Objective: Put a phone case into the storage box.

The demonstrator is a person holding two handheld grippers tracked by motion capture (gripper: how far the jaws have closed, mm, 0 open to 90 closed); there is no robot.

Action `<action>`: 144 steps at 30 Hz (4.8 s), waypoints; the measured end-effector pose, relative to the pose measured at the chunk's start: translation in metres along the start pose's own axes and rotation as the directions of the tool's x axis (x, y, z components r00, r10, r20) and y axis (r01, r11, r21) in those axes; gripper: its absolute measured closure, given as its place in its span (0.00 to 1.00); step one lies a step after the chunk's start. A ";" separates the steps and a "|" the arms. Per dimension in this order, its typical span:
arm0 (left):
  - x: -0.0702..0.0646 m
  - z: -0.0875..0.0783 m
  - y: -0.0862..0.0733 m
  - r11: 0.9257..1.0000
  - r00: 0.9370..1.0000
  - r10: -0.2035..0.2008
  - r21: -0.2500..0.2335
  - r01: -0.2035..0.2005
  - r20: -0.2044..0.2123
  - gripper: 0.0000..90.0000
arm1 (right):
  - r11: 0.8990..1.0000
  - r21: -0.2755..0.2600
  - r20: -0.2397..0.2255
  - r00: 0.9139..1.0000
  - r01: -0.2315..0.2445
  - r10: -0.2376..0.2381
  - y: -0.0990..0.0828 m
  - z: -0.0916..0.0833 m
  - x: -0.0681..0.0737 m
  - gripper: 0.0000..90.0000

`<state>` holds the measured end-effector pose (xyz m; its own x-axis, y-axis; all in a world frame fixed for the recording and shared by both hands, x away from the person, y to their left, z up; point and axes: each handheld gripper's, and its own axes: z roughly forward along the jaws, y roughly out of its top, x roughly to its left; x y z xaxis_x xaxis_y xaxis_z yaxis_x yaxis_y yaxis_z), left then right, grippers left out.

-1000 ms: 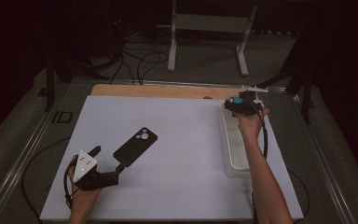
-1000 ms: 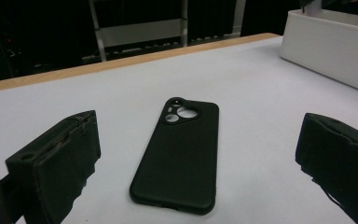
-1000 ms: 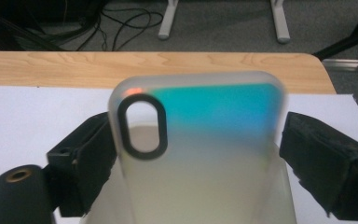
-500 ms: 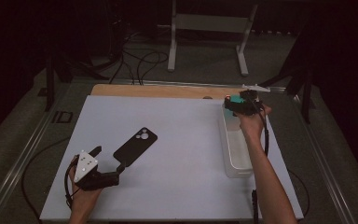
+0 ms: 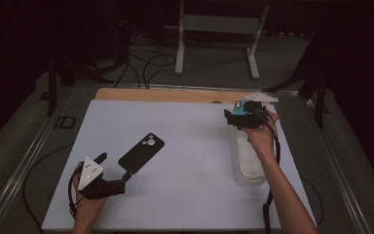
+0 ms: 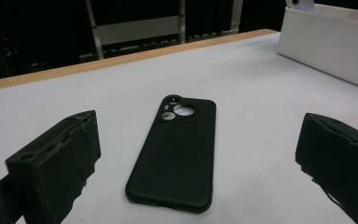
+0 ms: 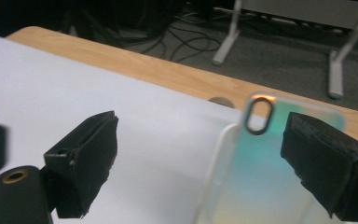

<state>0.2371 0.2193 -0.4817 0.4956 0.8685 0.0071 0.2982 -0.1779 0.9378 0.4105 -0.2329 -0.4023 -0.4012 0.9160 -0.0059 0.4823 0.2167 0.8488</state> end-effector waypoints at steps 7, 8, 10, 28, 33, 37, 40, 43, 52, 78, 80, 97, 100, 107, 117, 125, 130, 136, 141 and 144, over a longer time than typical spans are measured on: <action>0.000 0.000 0.000 1.000 1.000 -0.002 -0.003 0.002 0.001 0.01 | 0.999 -0.015 -0.051 0.998 0.037 -0.038 -0.006 -0.016 0.019 0.12; 0.000 0.000 0.000 1.000 1.000 -0.002 -0.002 0.002 0.002 0.01 | 0.999 -0.019 -0.062 0.997 0.039 -0.040 -0.006 -0.020 0.022 0.12; 0.000 0.000 0.000 1.000 1.000 -0.003 -0.002 0.003 0.002 0.01 | 0.999 -0.030 -0.078 0.996 0.043 -0.045 -0.008 -0.026 0.026 0.12; 0.001 -0.001 0.002 1.000 1.000 0.002 -0.004 -0.002 0.010 0.01 | 0.995 -0.094 -0.154 0.986 0.045 -0.059 -0.041 -0.063 0.048 0.12; 0.002 -0.002 0.004 1.000 1.000 -0.007 -0.014 0.007 0.009 0.01 | 0.990 -0.139 -0.175 0.983 0.038 -0.062 -0.054 -0.075 0.049 0.12; 0.003 -0.004 0.005 1.000 1.000 -0.004 -0.019 0.004 0.007 0.01 | 0.986 -0.165 -0.180 0.981 0.035 -0.065 -0.067 -0.083 0.051 0.12; 0.004 -0.004 0.006 1.000 1.000 -0.007 -0.022 0.008 0.010 0.01 | 0.982 -0.184 -0.179 0.981 0.040 -0.073 -0.078 -0.088 0.052 0.12; 0.005 -0.004 0.007 1.000 1.000 -0.005 -0.021 0.005 0.013 0.01 | 0.981 -0.194 -0.159 0.985 0.030 -0.062 -0.089 -0.094 0.051 0.12; 0.007 -0.005 0.008 1.000 1.000 -0.002 -0.020 0.003 0.017 0.01 | 0.971 -0.238 -0.155 0.985 0.035 -0.073 -0.117 -0.106 0.050 0.12; 0.012 0.003 0.007 1.000 1.000 -0.011 0.009 0.011 0.013 0.01 | 0.968 -0.250 -0.131 0.990 0.012 -0.046 -0.124 -0.109 0.043 0.12; 0.014 0.005 0.009 1.000 1.000 -0.020 0.006 0.020 0.014 0.01 | 0.968 -0.250 -0.131 0.990 0.013 -0.047 -0.123 -0.109 0.043 0.12; 0.026 0.037 0.016 0.989 0.998 -0.033 0.148 0.023 0.062 0.01 | 0.970 -0.243 -0.119 0.992 0.007 -0.037 -0.122 -0.109 0.038 0.12; 0.027 0.045 0.019 0.983 0.998 -0.029 0.185 0.016 0.063 0.01 | 0.970 -0.241 -0.123 0.992 0.007 -0.038 -0.122 -0.109 0.037 0.12; 0.027 0.062 0.020 0.958 0.997 -0.009 0.285 -0.015 0.082 0.01 | 0.970 -0.243 -0.124 0.992 0.004 -0.035 -0.121 -0.110 0.037 0.12; 0.026 0.079 0.017 0.936 0.995 -0.015 0.351 -0.021 0.099 0.01 | 0.969 -0.246 -0.117 0.993 0.004 -0.034 -0.121 -0.111 0.034 0.12; 0.028 0.090 0.011 0.917 0.994 -0.023 0.399 -0.020 0.104 0.01 | 0.969 -0.246 -0.117 0.993 0.005 -0.035 -0.121 -0.111 0.034 0.12; 0.029 0.095 0.008 0.904 0.994 -0.032 0.428 -0.018 0.109 0.03 | 0.969 -0.246 -0.116 0.993 0.007 -0.036 -0.121 -0.111 0.034 0.12; 0.028 0.101 0.005 0.886 0.993 -0.031 0.463 -0.028 0.118 0.04 | 0.970 -0.244 -0.117 0.992 0.008 -0.038 -0.121 -0.111 0.035 0.12; 0.028 0.106 0.002 0.877 0.992 -0.037 0.480 -0.025 0.120 0.05 | 0.970 -0.244 -0.118 0.992 0.007 -0.037 -0.121 -0.111 0.035 0.12; 0.030 0.108 0.001 0.870 0.992 -0.039 0.492 -0.025 0.119 0.06 | 0.970 -0.244 -0.118 0.992 0.007 -0.036 -0.122 -0.110 0.035 0.12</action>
<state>0.3398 0.1950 -0.5184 0.5771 0.8136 -0.0707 0.6484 -0.4039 0.6453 0.2517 -0.2645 -0.4474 -0.5073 0.8614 0.0255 0.2754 0.1340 0.9520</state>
